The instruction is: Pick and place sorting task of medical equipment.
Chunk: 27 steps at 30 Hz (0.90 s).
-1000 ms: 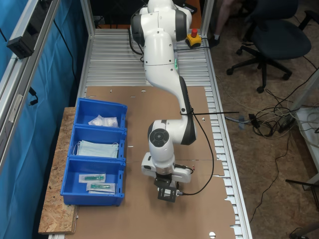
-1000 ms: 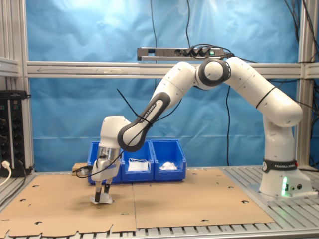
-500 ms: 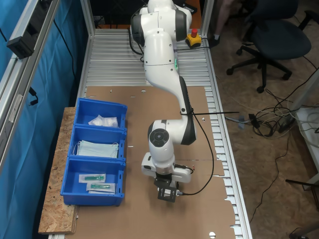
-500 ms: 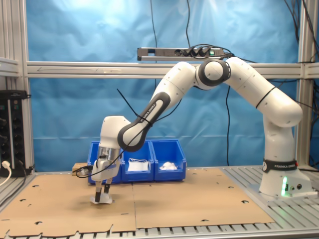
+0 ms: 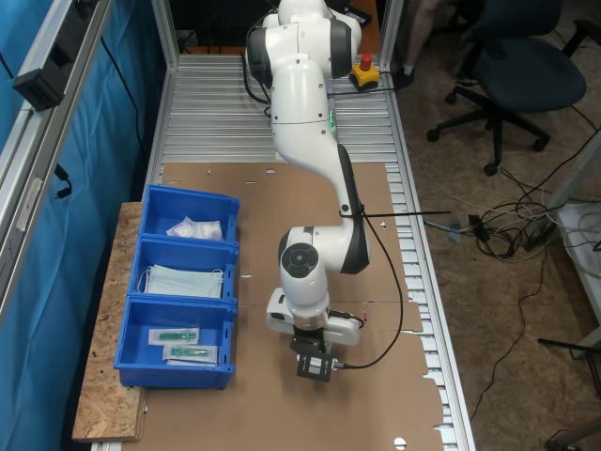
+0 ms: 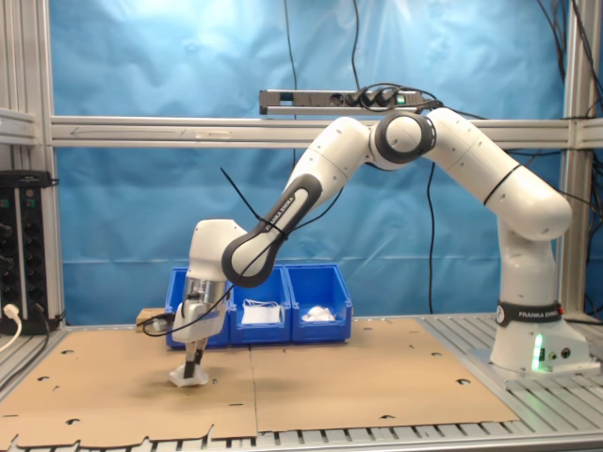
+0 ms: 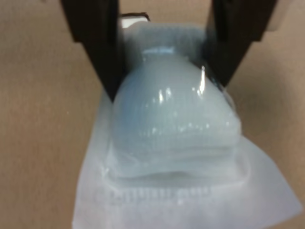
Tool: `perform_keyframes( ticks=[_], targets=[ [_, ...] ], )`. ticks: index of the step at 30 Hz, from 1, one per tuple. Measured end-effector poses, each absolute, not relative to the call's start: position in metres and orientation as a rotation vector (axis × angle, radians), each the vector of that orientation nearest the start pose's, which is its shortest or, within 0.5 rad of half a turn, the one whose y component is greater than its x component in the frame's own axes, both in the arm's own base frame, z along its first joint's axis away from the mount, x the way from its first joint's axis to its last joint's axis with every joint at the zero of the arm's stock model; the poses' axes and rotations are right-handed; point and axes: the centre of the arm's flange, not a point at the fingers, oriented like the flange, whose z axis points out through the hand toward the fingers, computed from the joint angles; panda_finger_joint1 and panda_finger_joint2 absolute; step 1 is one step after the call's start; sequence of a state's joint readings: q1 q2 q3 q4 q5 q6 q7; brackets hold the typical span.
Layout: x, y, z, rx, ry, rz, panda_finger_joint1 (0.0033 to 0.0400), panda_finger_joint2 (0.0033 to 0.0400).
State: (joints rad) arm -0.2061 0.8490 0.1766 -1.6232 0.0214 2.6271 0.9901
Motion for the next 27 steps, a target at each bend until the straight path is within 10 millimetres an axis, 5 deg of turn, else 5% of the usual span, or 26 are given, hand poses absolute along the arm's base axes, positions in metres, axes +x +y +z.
perform_keyframes(
  ticks=[1,2,9,10,19,27],
  targets=[
    [0.699,-0.038,0.145,-2.5,1.545,-0.123,0.0197,0.0197],
    [0.7,-0.038,0.146,-2.499,1.545,-0.125,0.0109,0.0109],
    [0.7,-0.038,0.147,-2.498,1.544,-0.128,0.0109,0.0109],
    [0.7,-0.038,0.147,-2.499,1.544,-0.127,0.006,0.006],
    [0.699,-0.038,0.165,-2.526,1.548,-0.075,0.006,0.006],
    [0.689,-0.048,0.229,-2.586,1.57,0.018,0.006,0.006]
  ],
)
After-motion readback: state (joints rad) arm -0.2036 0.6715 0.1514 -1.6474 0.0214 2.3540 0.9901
